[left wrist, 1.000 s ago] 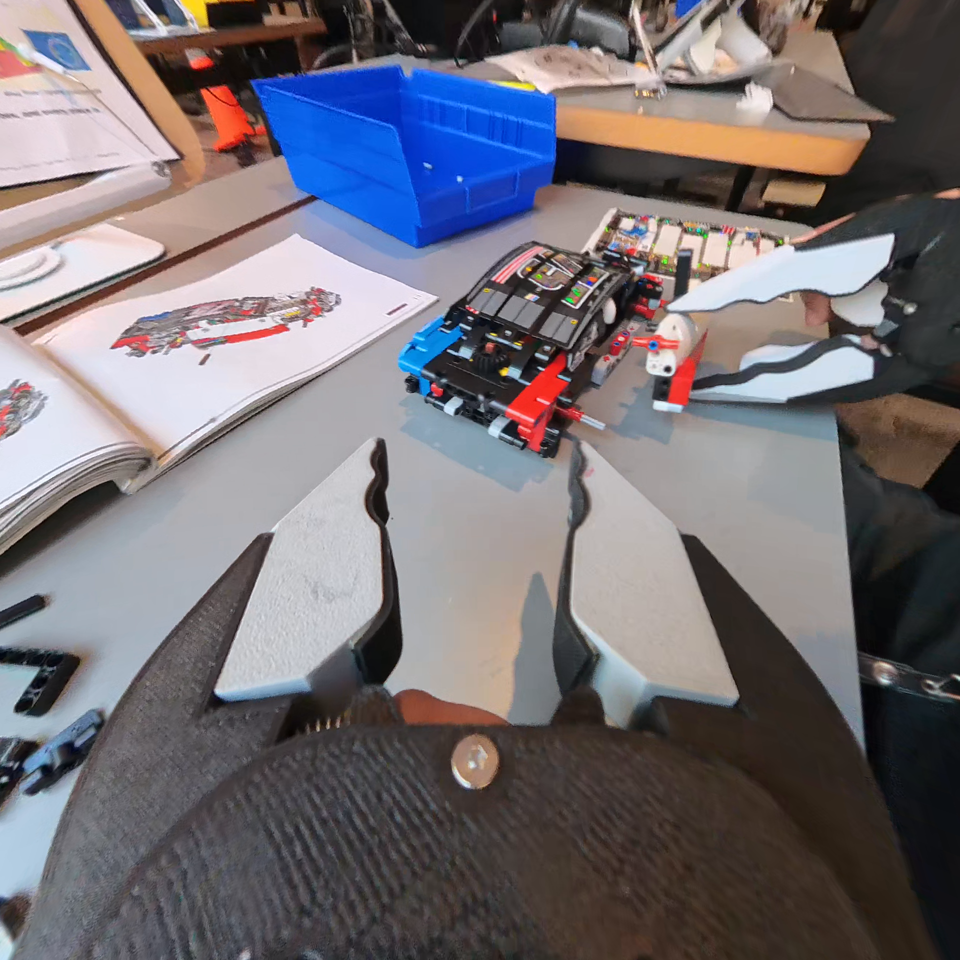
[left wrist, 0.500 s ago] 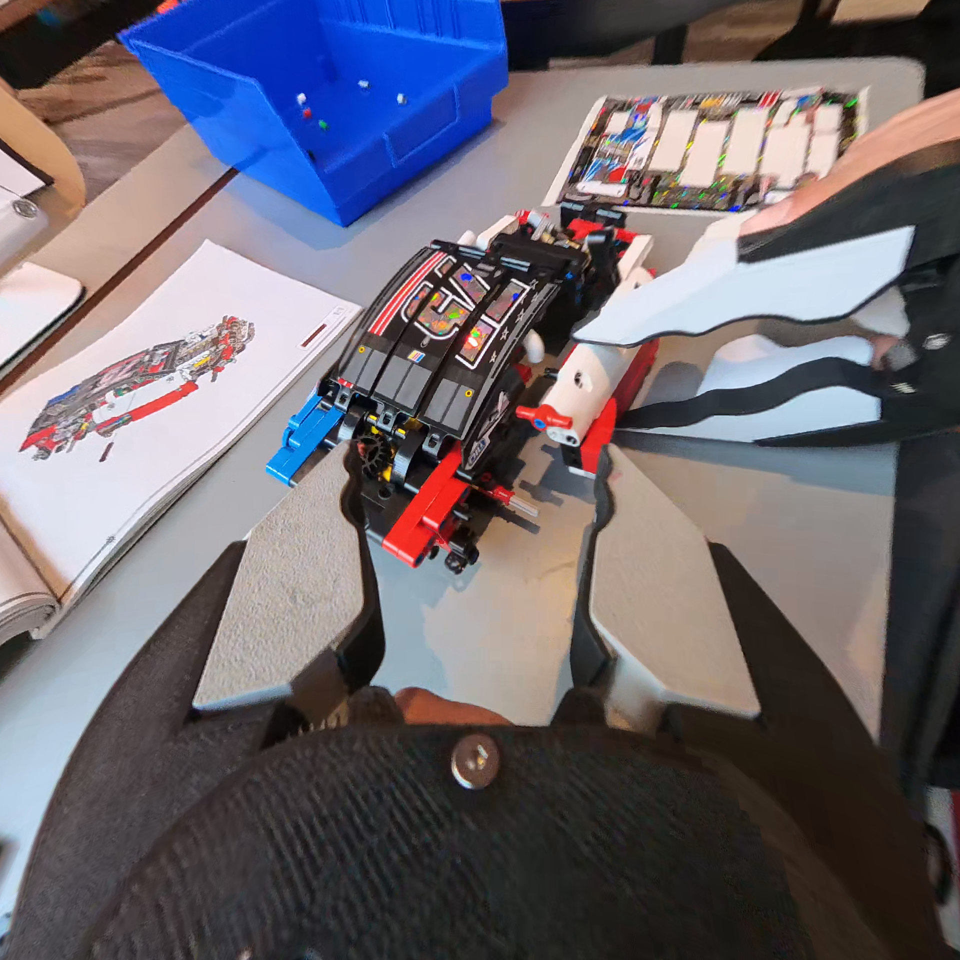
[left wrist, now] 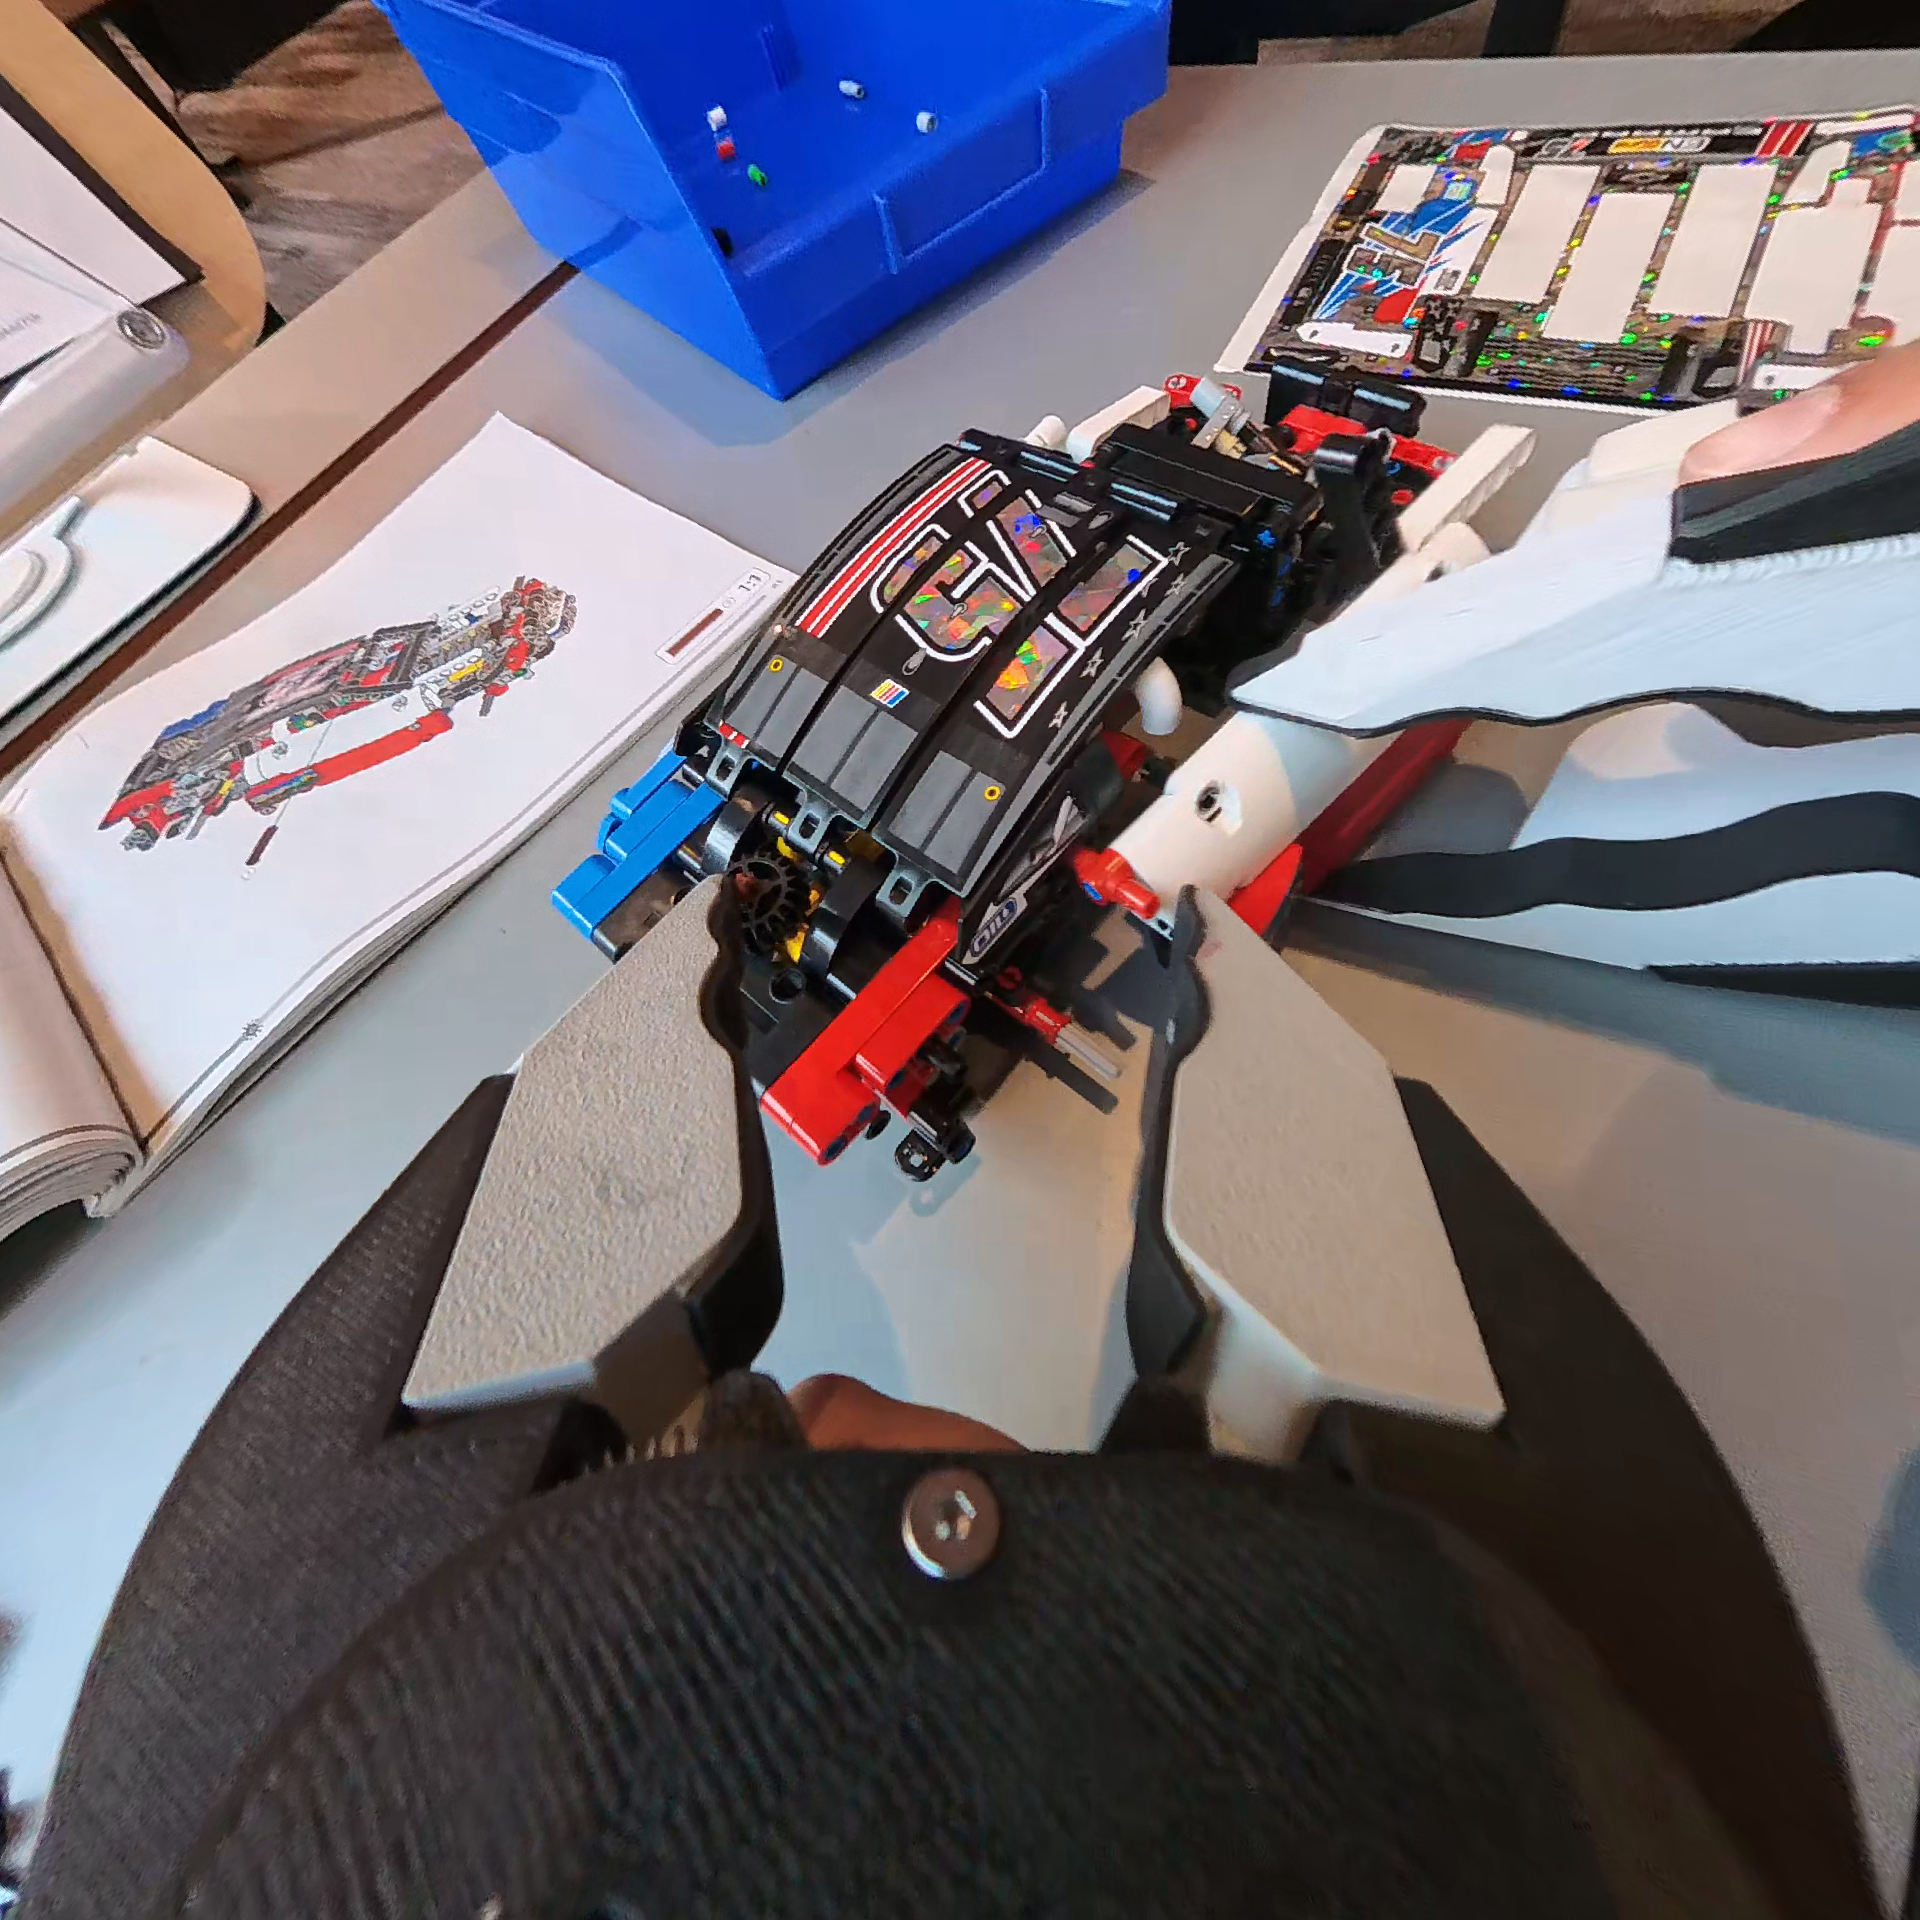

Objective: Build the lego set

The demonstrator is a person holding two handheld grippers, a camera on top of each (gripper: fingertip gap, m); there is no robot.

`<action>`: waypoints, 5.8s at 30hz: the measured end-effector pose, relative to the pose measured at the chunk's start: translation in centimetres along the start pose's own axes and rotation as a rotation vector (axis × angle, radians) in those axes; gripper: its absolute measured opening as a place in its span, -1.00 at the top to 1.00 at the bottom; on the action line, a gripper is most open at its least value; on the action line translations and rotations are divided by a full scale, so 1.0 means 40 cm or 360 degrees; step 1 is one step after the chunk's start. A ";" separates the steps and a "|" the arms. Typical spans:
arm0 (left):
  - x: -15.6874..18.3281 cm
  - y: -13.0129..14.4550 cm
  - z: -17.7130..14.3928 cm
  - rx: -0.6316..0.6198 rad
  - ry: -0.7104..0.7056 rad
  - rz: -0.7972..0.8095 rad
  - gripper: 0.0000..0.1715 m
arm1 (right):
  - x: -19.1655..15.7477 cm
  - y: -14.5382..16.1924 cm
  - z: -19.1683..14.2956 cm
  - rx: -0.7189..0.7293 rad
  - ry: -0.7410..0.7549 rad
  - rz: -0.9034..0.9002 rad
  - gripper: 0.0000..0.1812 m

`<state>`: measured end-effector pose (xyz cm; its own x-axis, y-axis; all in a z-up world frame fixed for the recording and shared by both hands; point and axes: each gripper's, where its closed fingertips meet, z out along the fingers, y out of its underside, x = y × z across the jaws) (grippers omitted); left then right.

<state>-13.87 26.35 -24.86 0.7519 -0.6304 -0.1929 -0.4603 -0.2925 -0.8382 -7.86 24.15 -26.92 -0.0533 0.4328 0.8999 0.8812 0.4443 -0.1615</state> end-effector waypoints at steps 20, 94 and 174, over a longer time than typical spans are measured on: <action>0.003 -0.003 0.005 0.0114 -0.0094 -0.0104 0.06 | -0.004 0.004 0.002 0.0044 -0.0070 0.0123 0.47; -0.018 0.024 0.061 -0.0706 0.0789 0.0366 -0.28 | -0.035 0.023 -0.036 0.0243 -0.0793 0.0163 0.45; 0.497 0.098 -0.367 0.0198 0.1064 -0.0277 0.74 | -0.142 -0.209 -0.482 0.0715 -0.0069 0.0258 0.69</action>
<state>-7.64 2.11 -24.48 0.3398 -0.9006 0.2711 -0.2720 -0.3701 -0.8883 -5.86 2.86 -22.87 0.0398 0.5528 0.8324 0.5901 0.6592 -0.4660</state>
